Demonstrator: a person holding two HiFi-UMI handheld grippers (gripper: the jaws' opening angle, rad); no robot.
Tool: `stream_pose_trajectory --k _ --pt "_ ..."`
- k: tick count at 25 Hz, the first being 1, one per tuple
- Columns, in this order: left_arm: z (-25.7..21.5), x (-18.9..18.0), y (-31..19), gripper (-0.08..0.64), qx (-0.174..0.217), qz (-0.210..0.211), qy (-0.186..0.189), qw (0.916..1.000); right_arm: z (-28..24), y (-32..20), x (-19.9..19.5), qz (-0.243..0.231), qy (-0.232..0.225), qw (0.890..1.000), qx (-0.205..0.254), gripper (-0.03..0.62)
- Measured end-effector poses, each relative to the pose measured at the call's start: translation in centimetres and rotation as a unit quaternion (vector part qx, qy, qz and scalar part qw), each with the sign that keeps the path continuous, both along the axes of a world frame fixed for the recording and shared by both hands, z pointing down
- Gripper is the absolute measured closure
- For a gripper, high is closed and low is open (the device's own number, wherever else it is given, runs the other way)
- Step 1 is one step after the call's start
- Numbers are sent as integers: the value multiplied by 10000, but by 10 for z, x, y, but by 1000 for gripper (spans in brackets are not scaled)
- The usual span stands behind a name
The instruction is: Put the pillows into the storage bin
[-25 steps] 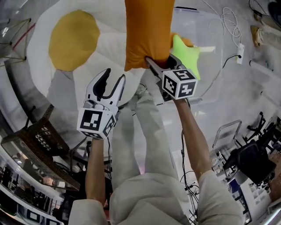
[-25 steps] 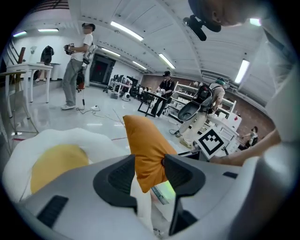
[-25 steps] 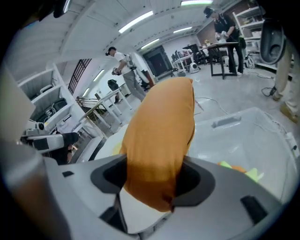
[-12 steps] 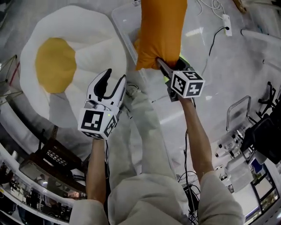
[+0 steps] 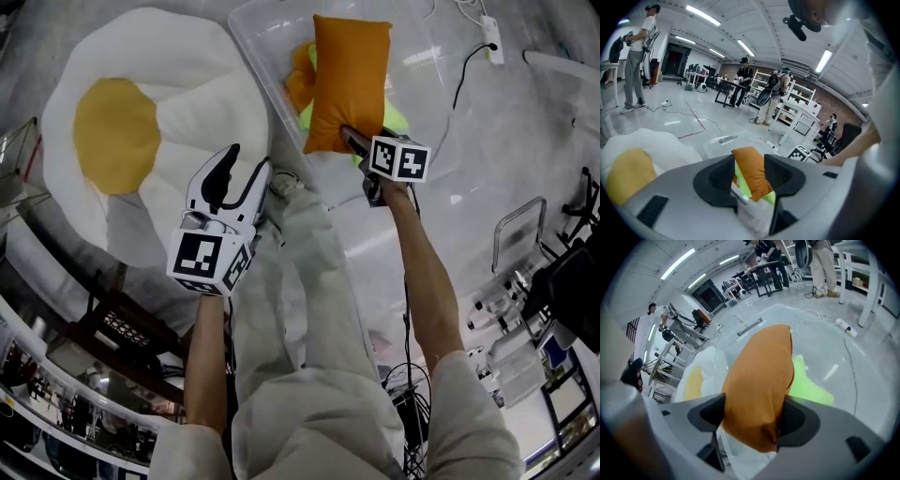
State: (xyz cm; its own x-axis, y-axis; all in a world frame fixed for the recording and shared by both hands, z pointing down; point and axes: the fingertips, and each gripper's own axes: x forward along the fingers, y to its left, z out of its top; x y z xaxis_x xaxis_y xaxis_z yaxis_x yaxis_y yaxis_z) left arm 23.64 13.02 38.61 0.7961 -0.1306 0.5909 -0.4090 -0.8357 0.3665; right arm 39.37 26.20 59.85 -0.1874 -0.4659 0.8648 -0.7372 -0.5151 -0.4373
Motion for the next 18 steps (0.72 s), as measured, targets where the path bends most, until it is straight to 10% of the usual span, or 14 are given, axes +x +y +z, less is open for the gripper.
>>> stream_pose_trajectory --k 5,18 --pt "5 -8 -4 368 -15 -122 -44 9999 17 0 4 184 -36 9997 -166 156" --pt "-24 -39 -29 368 141 -543 11 9984 -57 -38 -6 -810 1187 9879 579 141"
